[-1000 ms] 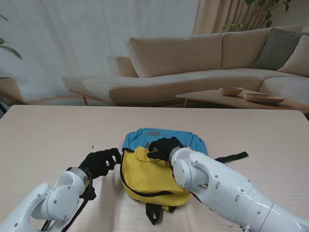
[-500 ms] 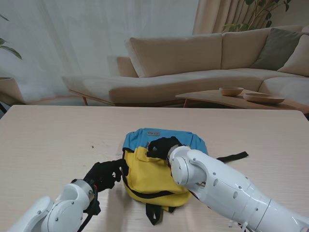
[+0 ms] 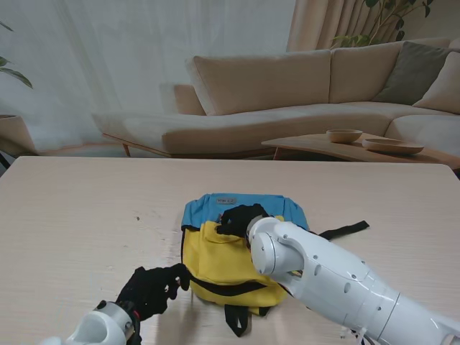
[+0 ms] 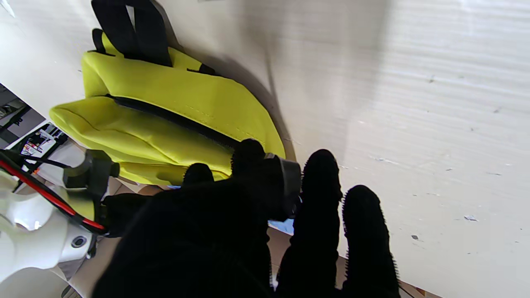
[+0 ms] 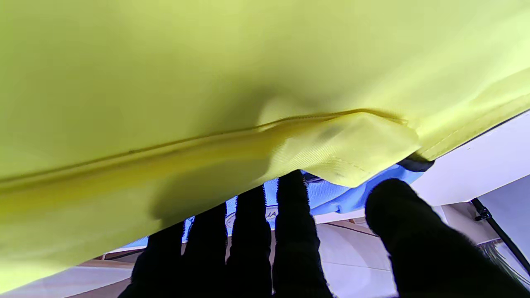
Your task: Pack books into the school bag then zip close the school bag
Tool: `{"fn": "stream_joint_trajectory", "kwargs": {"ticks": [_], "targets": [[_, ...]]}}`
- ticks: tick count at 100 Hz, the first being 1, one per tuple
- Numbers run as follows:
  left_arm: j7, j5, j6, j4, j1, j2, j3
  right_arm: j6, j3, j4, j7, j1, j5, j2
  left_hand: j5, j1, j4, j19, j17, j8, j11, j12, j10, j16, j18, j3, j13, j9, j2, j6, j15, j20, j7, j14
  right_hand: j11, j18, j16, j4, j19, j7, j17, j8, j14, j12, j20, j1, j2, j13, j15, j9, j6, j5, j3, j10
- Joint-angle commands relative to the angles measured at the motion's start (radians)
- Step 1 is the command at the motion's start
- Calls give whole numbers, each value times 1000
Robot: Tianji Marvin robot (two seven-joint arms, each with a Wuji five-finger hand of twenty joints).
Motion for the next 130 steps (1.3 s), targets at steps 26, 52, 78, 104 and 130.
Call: {"fn": "stream_joint_trajectory", "kwargs": {"ticks": [26, 52, 78, 104, 130], "targets": [[-96, -18, -46, -60, 32, 11, 24, 24, -41, 48, 53, -31, 23, 0, 14, 51, -8, 33, -9, 16, 31, 21, -62, 26, 13, 28, 29, 58, -22, -3, 6, 10, 13, 15, -5, 172, 7, 36, 156, -15, 132, -18, 57, -2, 89, -44, 21, 35, 15, 35, 62, 41, -29, 79], [-105, -47, -83, -63, 23, 14, 25, 25, -38, 41, 54, -33, 21, 1, 20, 50, -6, 35, -3, 17, 28, 21, -63, 25, 13, 29, 33, 65, -26, -1, 5, 10, 12, 15, -4, 172, 6, 38, 155, -16, 131, -18, 57, -2, 89, -44, 19, 32, 13, 35, 63, 40, -30, 81], [-209, -96, -92, -65, -34, 33, 53, 29, -36, 37, 58, -34, 22, 3, 24, 47, -3, 42, 10, 17, 19, 16, -64, 27, 18, 28, 44, 69, -25, -2, 8, 13, 10, 18, -3, 171, 6, 39, 154, -16, 130, -17, 58, -2, 88, -45, 19, 30, 13, 33, 64, 39, -29, 80], [-270, -118, -111, -63, -75, 47, 76, 29, -32, 31, 60, -38, 21, 5, 25, 44, 0, 46, 14, 17, 7, 12, -66, 22, 16, 22, 47, 71, -20, -5, 5, 16, 5, 15, -4, 172, 6, 40, 153, -17, 127, -17, 56, -2, 88, -45, 18, 29, 13, 29, 64, 35, -29, 79], [-197, -55, -115, -62, -42, 31, 52, -35, 65, -31, 39, -112, -22, 15, 21, 41, 11, 53, 4, 10, -30, -8, -53, 19, 6, -11, 31, 62, 6, -2, 2, 34, -8, 13, 7, 201, 21, 46, 175, 10, 112, 7, 25, 4, 98, -40, 0, 14, 39, 2, -6, -23, -17, 36]]}}
